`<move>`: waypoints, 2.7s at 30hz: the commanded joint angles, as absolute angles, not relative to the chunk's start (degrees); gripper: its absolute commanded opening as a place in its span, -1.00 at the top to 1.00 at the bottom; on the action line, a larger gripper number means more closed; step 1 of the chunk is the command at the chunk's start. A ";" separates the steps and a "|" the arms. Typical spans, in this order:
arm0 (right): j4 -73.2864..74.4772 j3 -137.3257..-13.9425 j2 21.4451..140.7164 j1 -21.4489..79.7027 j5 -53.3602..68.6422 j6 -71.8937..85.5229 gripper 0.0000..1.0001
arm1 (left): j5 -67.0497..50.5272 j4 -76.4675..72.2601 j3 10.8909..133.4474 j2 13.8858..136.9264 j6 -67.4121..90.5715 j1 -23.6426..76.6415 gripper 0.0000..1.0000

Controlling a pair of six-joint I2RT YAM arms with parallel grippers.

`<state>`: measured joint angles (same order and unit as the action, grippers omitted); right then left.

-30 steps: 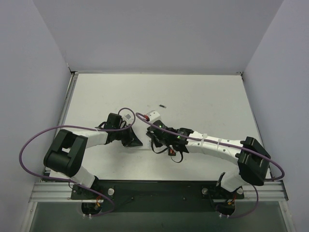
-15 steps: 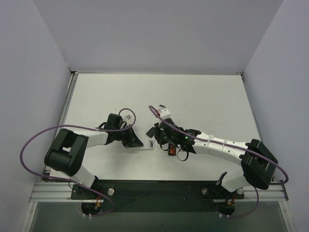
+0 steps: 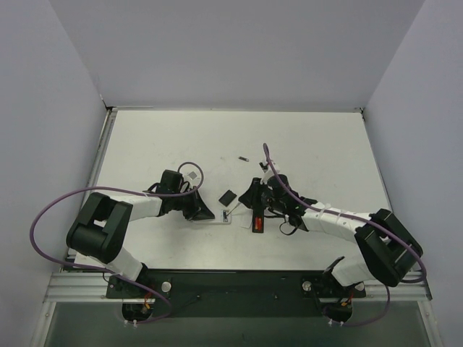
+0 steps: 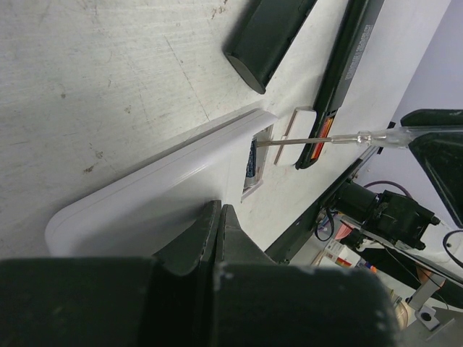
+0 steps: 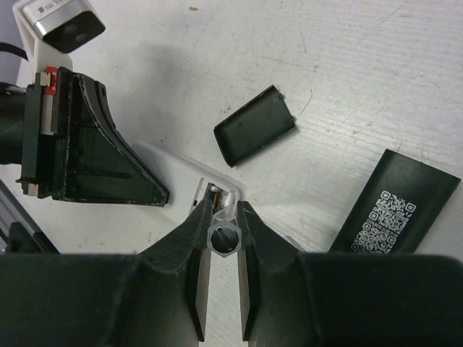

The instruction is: Unload the batteries from the remote control

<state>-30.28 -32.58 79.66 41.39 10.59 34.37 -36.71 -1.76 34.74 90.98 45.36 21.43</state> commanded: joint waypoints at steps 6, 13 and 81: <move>-37.79 -26.90 84.37 36.83 18.54 40.25 1.00 | -29.97 3.43 34.19 94.04 43.07 21.62 1.00; -41.21 -26.54 85.52 34.98 22.67 42.01 1.00 | -29.71 3.43 34.37 93.87 43.33 21.71 1.00; -69.62 -21.27 90.35 29.88 30.41 58.63 1.00 | -29.00 3.51 34.19 93.43 44.38 23.11 1.00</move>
<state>-65.10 -20.34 93.19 29.61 30.22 57.25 -37.32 -0.49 36.25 92.38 46.33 21.93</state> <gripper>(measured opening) 0.127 0.021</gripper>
